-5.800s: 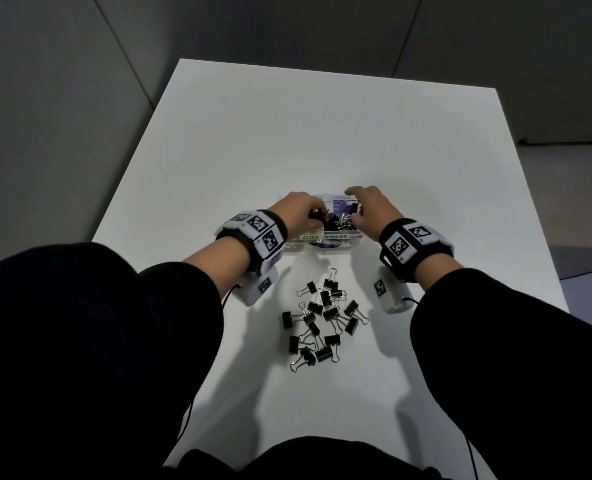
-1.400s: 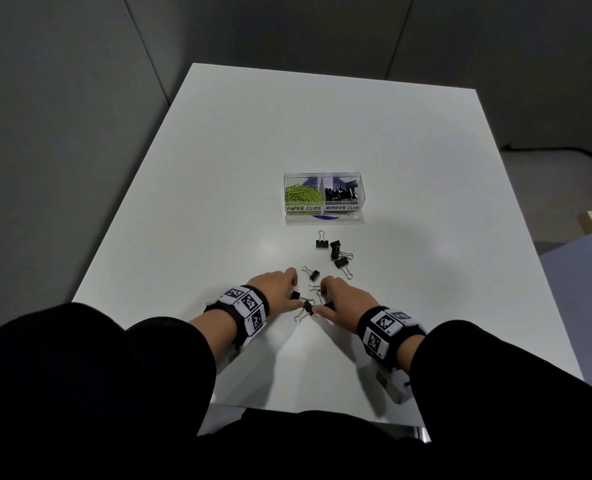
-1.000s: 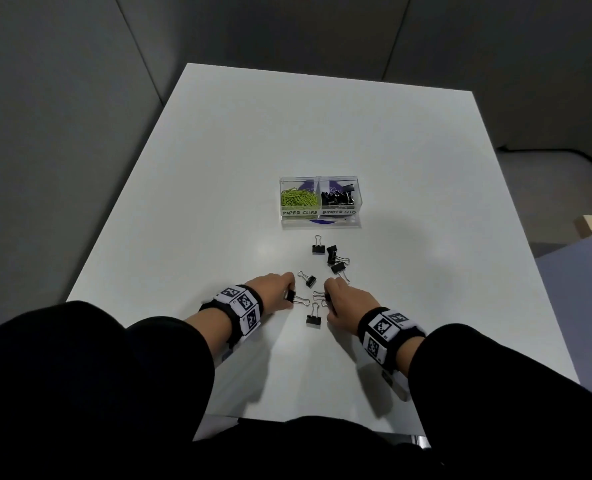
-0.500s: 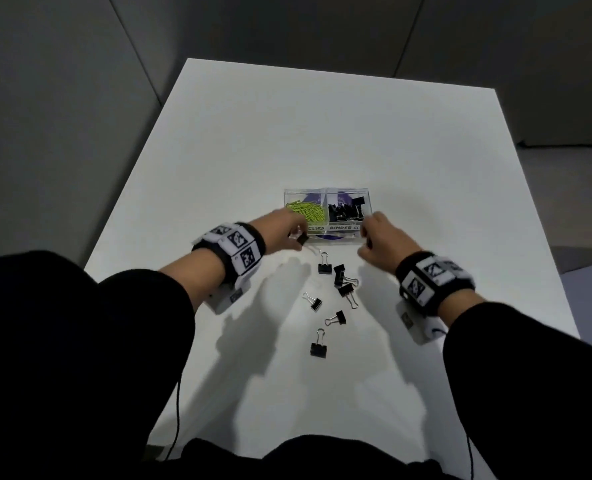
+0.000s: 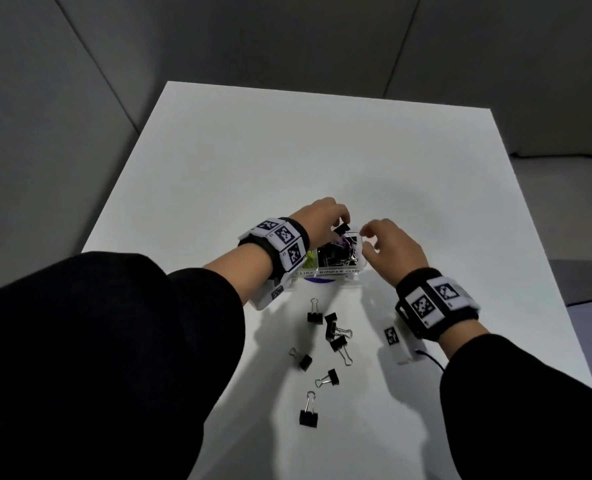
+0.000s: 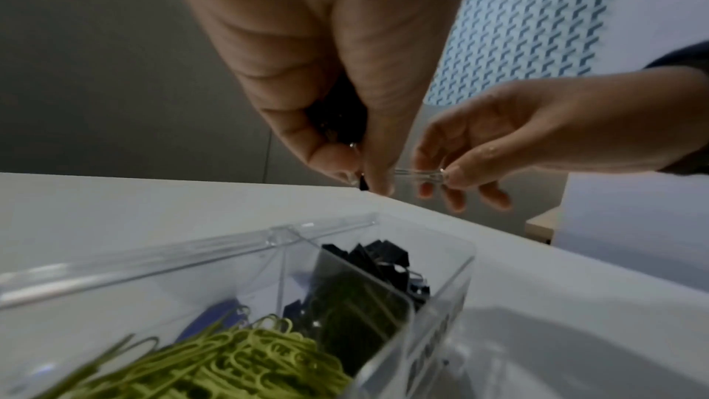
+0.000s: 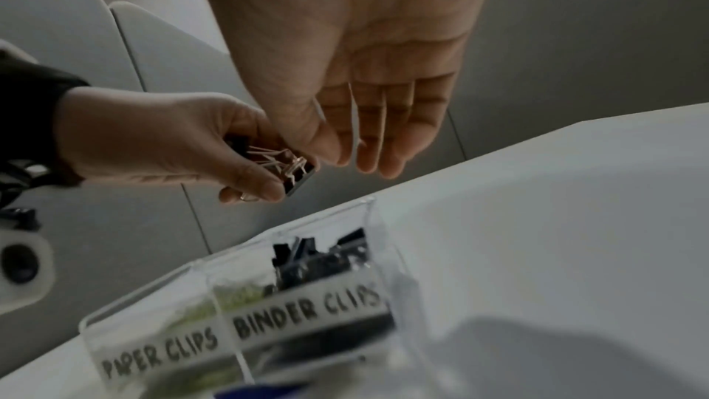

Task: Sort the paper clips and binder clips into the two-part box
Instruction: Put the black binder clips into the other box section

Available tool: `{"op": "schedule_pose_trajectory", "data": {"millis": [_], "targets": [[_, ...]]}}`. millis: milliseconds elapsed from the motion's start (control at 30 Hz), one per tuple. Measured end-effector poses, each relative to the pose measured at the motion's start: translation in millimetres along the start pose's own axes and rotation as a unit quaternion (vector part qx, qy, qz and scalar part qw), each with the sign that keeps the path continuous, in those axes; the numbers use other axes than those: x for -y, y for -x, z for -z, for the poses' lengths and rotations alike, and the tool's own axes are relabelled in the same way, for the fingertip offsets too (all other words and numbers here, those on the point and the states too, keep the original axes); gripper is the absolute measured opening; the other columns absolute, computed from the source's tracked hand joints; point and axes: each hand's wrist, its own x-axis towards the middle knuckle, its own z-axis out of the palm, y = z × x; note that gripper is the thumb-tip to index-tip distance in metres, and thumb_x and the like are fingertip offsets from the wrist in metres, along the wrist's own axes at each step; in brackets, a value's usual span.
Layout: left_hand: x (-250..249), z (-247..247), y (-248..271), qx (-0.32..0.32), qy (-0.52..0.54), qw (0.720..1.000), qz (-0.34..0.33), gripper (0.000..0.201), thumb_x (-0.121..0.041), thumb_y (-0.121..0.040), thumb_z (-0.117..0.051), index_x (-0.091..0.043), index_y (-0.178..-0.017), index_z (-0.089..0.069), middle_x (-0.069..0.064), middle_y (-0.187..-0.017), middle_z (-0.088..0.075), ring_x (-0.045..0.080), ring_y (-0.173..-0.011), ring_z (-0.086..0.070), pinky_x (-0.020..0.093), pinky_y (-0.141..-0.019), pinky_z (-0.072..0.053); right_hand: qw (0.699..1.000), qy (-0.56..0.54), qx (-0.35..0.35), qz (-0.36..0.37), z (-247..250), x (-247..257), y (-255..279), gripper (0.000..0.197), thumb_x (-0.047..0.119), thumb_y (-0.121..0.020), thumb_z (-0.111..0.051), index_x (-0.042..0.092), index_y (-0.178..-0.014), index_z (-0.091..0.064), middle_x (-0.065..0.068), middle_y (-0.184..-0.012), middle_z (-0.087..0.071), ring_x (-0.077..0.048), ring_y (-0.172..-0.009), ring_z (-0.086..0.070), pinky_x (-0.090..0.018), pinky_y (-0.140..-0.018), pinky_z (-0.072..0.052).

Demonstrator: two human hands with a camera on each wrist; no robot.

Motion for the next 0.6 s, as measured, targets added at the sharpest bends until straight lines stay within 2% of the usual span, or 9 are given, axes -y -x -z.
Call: {"op": "schedule_pose_trajectory", "data": {"millis": [67,200,300,367,433,500,600], "targets": [[-3.8,-8.8,-6.6,0.027,-0.013,1.000,-0.009,0.035,-0.012,-0.087,-0.060,-0.012,-0.121,-0.054,0.010,-0.121,-0.050,0.026,-0.108,-0.054,0.029,-0.086,-0.040,1.000,0.002,0.001,-0.024,-1.9,-12.8,13.3,0.020,0.019,-0.091,-0.046,0.016,-0.107,-0.058,-0.003,-0.109,-0.062,-0.024,-0.092,-0.060,-0.032,-0.077,-0.044],[-4.8,-21.8,-4.5,0.064,-0.034,0.997,-0.036,0.045,-0.012,-0.084,-0.062,-0.016,-0.128,-0.052,0.008,-0.132,-0.045,0.026,-0.119,-0.047,0.037,-0.098,-0.042,0.993,0.025,0.112,0.001,-18.5,-25.0,38.9,0.018,0.020,-0.092,-0.047,0.014,-0.103,-0.060,-0.004,-0.105,-0.066,-0.022,-0.084,-0.057,-0.030,-0.072,-0.041],[-9.0,-22.1,13.7,0.004,-0.071,0.995,-0.077,0.044,-0.018,-0.086,-0.059,-0.019,-0.129,-0.052,0.004,-0.134,-0.047,0.025,-0.120,-0.044,0.039,-0.098,-0.041,0.986,0.032,0.164,0.022,-32.8,-20.6,54.7,0.022,0.028,-0.092,-0.050,0.015,-0.108,-0.058,-0.002,-0.110,-0.063,-0.015,-0.082,-0.051,-0.026,-0.072,-0.039],[-9.9,-29.5,33.8,-0.023,-0.083,0.991,-0.102,0.034,-0.019,-0.088,-0.054,-0.018,-0.122,-0.056,0.004,-0.127,-0.052,0.023,-0.115,-0.048,0.037,-0.094,-0.043,0.979,0.054,0.196,0.029,-43.7,-13.9,63.9,0.030,0.036,-0.090,-0.052,0.014,-0.110,-0.056,-0.004,-0.114,-0.060,-0.020,-0.090,-0.057,-0.029,-0.077,-0.042],[-5.3,-48.1,56.9,0.024,-0.099,0.988,-0.113,0.029,-0.021,-0.091,-0.050,-0.019,-0.120,-0.057,0.002,-0.124,-0.054,0.021,-0.115,-0.050,0.034,-0.091,-0.045,0.971,0.089,0.221,0.029,-56.0,-7.7,73.5,0.038,0.043,-0.086,-0.056,0.012,-0.109,-0.053,-0.008,-0.114,-0.057,-0.027,-0.099,-0.058,-0.033,-0.078,-0.044],[5.5,-70.7,76.5,0.093,-0.144,0.980,-0.105,0.036,-0.026,-0.092,-0.049,-0.022,-0.128,-0.051,0.000,-0.133,-0.049,0.020,-0.122,-0.046,0.033,-0.094,-0.043,0.970,0.098,0.221,0.030,-66.9,-3.5,80.8,0.047,0.045,-0.082,-0.060,0.011,-0.112,-0.048,-0.010,-0.115,-0.052,-0.029,-0.102,-0.056,-0.035,-0.077,-0.044],[20.0,-93.2,88.5,0.109,-0.188,0.971,-0.101,0.046,-0.026,-0.090,-0.052,-0.023,-0.135,-0.045,0.002,-0.140,-0.042,0.022,-0.129,-0.037,0.034,-0.101,-0.040,0.978,0.075,0.192,0.017,-76.1,0.8,86.5,0.046,0.037,-0.082,-0.060,0.010,-0.117,-0.046,-0.011,-0.117,-0.050,-0.030,-0.106,-0.053,-0.038,-0.082,-0.046]]}}
